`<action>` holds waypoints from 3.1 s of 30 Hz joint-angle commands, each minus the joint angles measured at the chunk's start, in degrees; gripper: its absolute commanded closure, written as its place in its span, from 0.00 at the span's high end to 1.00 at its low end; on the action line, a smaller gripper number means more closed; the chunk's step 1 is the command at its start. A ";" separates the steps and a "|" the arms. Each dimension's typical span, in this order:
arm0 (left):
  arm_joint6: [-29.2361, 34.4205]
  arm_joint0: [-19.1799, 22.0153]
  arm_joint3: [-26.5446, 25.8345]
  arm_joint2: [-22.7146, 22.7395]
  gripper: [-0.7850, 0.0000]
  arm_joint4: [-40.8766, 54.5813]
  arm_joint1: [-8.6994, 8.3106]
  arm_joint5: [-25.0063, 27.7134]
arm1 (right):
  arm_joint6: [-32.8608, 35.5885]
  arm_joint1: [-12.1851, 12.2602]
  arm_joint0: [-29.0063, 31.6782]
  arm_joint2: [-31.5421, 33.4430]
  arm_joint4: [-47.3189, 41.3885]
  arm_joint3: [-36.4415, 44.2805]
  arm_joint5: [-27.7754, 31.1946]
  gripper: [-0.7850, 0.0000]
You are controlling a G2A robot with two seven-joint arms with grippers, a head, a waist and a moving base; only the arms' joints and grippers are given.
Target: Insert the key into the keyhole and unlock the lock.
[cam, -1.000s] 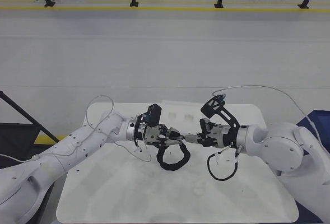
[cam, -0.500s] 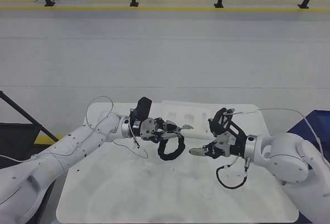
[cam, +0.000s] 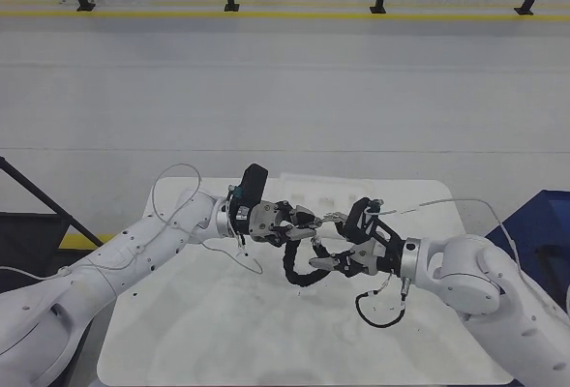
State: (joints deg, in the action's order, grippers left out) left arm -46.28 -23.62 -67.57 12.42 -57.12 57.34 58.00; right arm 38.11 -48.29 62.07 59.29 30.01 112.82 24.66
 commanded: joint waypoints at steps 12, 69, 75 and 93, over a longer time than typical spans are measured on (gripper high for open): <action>0.64 0.15 5.23 0.15 0.00 -2.33 -0.49 0.00 | 2.18 -0.03 1.45 2.39 0.31 -0.11 -1.52 0.31; 32.19 15.73 7.47 -2.68 1.00 17.76 -2.21 0.00 | 7.88 -2.13 -22.25 3.37 -11.42 -24.21 20.19 1.00; 44.47 19.15 6.88 -2.68 1.00 26.75 -2.68 0.00 | 9.59 -2.52 -26.92 2.31 -12.98 -27.50 21.73 1.00; 50.89 20.80 6.72 -2.68 1.00 33.08 -2.62 0.00 | 9.97 -2.66 -28.51 1.88 -13.89 -28.99 22.19 1.00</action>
State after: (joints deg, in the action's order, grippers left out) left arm 4.61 -2.82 -60.85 9.74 -24.03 54.72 58.00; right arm 48.08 -50.95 33.56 61.17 16.13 83.83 46.85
